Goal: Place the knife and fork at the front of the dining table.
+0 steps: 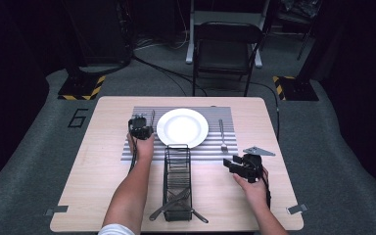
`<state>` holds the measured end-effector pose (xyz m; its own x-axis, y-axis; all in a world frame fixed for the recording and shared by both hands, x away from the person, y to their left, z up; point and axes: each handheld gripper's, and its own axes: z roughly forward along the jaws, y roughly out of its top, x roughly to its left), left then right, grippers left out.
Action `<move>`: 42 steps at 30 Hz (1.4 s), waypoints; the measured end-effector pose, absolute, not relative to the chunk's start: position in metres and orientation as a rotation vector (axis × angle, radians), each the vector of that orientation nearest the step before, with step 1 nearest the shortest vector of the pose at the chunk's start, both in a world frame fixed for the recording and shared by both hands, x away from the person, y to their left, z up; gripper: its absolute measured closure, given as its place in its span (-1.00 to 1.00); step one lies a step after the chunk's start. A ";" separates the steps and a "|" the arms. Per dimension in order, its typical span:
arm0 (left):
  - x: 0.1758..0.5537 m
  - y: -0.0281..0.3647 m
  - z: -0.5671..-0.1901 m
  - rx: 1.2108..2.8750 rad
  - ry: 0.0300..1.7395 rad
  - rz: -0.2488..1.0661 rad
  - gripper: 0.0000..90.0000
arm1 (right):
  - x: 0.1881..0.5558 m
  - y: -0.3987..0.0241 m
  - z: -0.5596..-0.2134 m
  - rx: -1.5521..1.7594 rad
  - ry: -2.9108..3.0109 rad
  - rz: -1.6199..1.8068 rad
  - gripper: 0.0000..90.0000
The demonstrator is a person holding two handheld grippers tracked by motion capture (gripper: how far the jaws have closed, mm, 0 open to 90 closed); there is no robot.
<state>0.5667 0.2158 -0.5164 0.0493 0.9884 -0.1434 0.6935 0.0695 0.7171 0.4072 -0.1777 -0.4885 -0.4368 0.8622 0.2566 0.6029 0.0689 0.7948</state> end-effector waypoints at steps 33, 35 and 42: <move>0.552 0.239 -0.496 1.689 1.638 0.553 0.40 | 0.408 -0.181 -0.489 1.484 2.051 1.309 0.08; 0.550 0.240 -0.493 1.673 1.625 0.540 0.38 | 0.409 -0.181 -0.489 1.486 2.050 1.304 0.09; 0.544 0.244 -0.481 1.686 1.584 0.570 0.32 | 0.408 -0.181 -0.489 1.494 2.047 1.306 0.08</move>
